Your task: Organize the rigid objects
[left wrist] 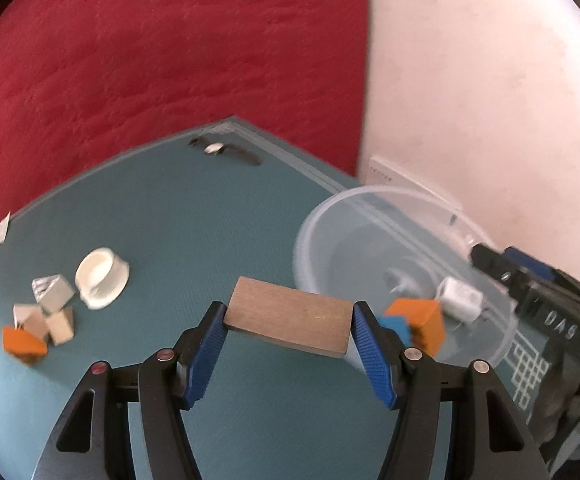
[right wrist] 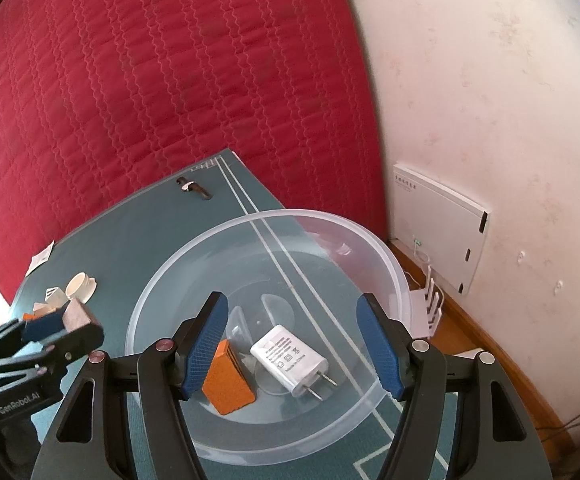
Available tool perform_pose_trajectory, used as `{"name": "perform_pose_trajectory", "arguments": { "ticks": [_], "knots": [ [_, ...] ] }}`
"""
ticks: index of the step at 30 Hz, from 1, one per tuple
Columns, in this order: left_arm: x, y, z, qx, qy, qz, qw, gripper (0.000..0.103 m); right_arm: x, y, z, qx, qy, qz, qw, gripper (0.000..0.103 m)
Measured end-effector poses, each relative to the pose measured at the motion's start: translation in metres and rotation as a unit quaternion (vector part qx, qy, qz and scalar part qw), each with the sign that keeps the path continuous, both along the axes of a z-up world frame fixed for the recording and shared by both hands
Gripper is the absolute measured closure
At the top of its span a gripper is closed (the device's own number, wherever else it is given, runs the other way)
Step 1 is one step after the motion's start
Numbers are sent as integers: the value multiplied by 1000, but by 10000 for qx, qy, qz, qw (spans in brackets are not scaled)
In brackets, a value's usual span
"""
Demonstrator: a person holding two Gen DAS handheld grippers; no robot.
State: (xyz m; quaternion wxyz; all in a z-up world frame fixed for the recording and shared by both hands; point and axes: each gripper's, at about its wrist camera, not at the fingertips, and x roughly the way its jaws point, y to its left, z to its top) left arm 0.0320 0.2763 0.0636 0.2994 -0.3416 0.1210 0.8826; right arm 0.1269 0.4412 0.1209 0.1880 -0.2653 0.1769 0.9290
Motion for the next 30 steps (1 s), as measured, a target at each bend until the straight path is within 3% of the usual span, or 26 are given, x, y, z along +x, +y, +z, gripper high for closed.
{"name": "perform_pose_trajectory", "arguments": {
  "ticks": [6,17,19,21,22,30],
  "knots": [
    [0,24,5,-14,185,-235,9996,37,-1,1,0,-12,6,-5,10000,35],
    [-9,46,5,-7,175,-417,9990,36,-2,2,-1,16,47,-48,10000,35],
    [-11,45,5,23,146,-359,9992,31,-2,2,0,24,53,-58,10000,35],
    [-15,40,7,70,131,-188,9997,12,-1,4,0,23,72,-115,9999,35],
    [-15,38,7,119,122,-151,9997,8,-1,6,-1,9,79,-147,9999,35],
    [-20,25,6,119,153,126,9997,3,-1,7,-1,11,53,-188,9998,31]
  ]
}}
